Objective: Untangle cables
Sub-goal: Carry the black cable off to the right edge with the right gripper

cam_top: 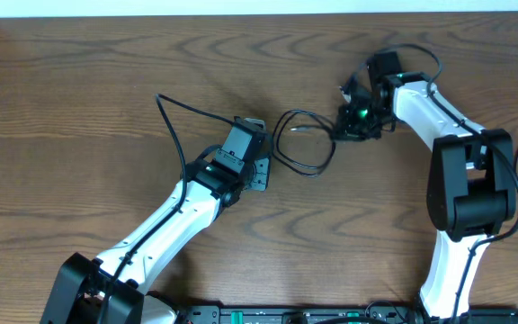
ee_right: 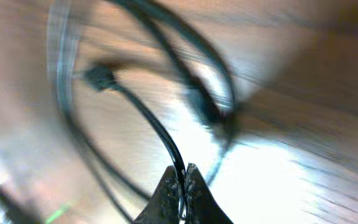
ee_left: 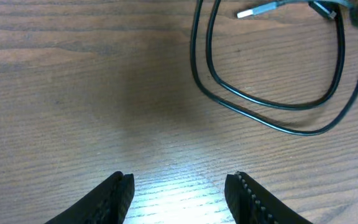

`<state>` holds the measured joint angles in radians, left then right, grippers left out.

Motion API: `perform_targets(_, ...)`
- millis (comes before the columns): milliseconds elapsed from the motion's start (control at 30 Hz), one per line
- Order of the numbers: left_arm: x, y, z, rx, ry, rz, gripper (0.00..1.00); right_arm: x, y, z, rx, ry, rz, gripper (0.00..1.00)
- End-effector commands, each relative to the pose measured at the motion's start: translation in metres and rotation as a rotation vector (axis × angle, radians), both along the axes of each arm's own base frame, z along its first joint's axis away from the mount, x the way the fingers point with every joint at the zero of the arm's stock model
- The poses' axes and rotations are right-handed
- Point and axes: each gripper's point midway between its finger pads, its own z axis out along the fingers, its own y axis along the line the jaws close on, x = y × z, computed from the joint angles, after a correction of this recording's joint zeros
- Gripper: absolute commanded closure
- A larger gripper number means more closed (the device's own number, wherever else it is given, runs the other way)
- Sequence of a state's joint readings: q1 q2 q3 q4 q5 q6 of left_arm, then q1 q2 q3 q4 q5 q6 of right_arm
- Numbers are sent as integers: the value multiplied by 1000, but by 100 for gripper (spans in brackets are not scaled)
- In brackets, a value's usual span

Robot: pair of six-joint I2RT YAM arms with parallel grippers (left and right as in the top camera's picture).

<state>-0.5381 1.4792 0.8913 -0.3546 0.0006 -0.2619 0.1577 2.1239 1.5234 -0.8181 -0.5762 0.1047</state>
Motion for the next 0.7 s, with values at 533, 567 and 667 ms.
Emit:
perform_targets(533, -1, 4, -7, 17, 12, 11, 47, 18, 11, 121, 167, -315, 89, 99)
perform_targets(567, -1, 4, -7, 17, 12, 11, 46, 20, 7, 126, 167, -322, 80, 99)
perform_targets(667, -1, 4, -7, 17, 12, 11, 46, 32, -10, 150, 143, -364, 41, 99)
